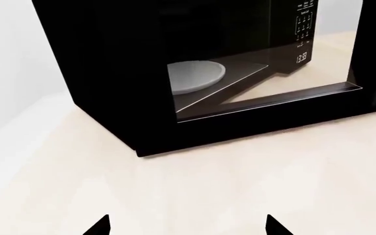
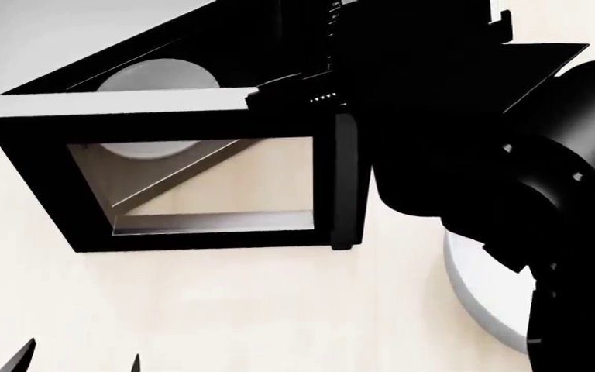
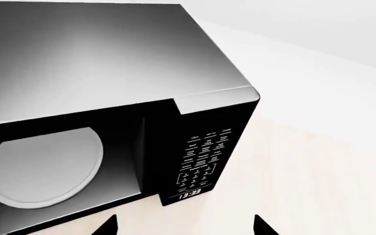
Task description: Open the microwave.
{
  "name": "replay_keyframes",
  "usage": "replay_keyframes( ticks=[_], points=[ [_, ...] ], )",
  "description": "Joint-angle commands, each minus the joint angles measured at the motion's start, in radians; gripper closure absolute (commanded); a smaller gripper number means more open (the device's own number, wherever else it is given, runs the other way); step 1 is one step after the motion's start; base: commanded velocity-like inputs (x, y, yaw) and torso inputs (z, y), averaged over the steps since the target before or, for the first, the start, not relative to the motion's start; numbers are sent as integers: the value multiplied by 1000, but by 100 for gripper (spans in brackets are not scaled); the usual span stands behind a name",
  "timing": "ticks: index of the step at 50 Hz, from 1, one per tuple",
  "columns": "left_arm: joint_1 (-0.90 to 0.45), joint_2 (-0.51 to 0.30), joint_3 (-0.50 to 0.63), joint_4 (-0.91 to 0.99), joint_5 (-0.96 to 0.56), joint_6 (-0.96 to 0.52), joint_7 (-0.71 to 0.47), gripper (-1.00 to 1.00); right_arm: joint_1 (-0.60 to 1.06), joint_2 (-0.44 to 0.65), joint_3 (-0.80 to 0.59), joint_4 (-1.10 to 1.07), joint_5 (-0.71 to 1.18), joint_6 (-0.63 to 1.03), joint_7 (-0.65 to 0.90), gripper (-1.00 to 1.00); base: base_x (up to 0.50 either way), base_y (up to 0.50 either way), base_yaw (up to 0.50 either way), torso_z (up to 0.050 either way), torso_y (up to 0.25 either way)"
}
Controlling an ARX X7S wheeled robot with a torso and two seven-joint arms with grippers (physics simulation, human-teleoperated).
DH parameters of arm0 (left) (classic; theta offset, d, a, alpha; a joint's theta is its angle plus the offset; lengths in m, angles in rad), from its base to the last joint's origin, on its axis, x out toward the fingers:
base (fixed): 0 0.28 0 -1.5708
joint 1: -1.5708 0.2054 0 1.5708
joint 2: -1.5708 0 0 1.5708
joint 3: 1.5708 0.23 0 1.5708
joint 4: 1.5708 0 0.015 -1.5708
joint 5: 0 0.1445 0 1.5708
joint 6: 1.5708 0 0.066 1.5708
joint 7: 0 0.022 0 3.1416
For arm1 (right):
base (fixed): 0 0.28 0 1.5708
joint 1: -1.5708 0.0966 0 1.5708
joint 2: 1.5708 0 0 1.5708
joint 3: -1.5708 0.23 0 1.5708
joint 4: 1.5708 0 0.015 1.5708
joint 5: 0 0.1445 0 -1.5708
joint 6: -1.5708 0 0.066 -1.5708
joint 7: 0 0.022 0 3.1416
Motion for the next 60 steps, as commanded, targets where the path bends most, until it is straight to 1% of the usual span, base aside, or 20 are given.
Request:
replay_keyframes(
  ticks=[1,21,33,45,60],
  points=[
    [0,-3,4,4,-1,-1,-2,-100,-42,6,17,-64,105,48,50,-100,0,0,0,0,0],
    [-4,-6,7,2,-5,-3,-6,-100,-76,21,51,-150,214,91,120,-100,0,0,0,0,-1],
    [0,-10,9,12,-4,-6,-11,-100,-100,23,85,-226,333,123,210,-100,0,0,0,0,-1],
    [-5,-9,15,5,-1,-5,-15,-100,-136,29,105,-283,418,112,264,-100,0,0,0,0,-1],
    [-7,-11,20,2,-3,-4,-15,-100,-177,45,114,-384,583,100,395,-100,0,0,0,0,-1]
  ],
)
